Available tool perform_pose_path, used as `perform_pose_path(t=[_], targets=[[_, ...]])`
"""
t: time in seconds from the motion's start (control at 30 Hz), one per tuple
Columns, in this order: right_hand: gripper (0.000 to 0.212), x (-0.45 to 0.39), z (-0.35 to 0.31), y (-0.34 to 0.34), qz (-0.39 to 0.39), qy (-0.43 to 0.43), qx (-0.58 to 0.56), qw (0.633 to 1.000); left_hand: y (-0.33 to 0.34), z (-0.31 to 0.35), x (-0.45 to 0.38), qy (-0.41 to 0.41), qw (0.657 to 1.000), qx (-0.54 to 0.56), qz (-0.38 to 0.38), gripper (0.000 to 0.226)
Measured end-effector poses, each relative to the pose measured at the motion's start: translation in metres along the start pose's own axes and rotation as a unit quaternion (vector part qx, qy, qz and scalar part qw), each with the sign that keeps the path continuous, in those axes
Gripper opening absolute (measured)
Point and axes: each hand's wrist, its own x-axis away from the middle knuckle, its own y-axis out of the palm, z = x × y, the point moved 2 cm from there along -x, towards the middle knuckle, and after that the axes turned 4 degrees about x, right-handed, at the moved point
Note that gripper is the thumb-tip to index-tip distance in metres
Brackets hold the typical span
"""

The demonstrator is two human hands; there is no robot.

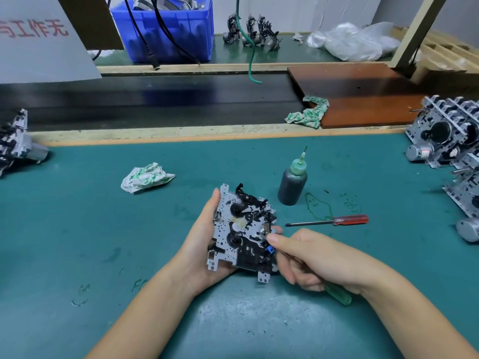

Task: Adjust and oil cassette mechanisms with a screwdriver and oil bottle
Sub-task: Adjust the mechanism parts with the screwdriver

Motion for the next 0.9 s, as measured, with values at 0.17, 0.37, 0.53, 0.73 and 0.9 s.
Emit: perform_pose_path(t=[0.17, 0.37, 0.53, 0.73, 0.9], targets=[[0.059, 0.0006, 0.0014, -0.0009, 0.005, 0.013, -0.023, 1.0, -0.0014, -0.0003, -0.0008, -0.001, 1.0, 0.001, -0.002, 0.072], [0.059, -0.0006, 0.0024, -0.0018, 0.009, 0.0, -0.043, 0.999, -0.002, -0.0011, -0.0014, -0.004, 1.0, 0.007, -0.005, 0.071], [0.063, -0.0029, 0.0021, 0.0012, 0.009, -0.007, -0.036, 0.999, -0.0016, -0.0001, -0.0009, -0.009, 1.0, 0.001, -0.006, 0.073], [0.058, -0.0009, 0.0001, 0.0011, 0.006, -0.01, -0.02, 1.0, -0.0012, -0.0003, -0.001, -0.016, 1.0, -0.003, -0.011, 0.075], [0.055, 0.0004, -0.0002, 0.0018, 0.01, -0.013, -0.011, 1.0, -0.0008, -0.0003, -0.0007, -0.016, 1.0, 0.007, -0.019, 0.073]])
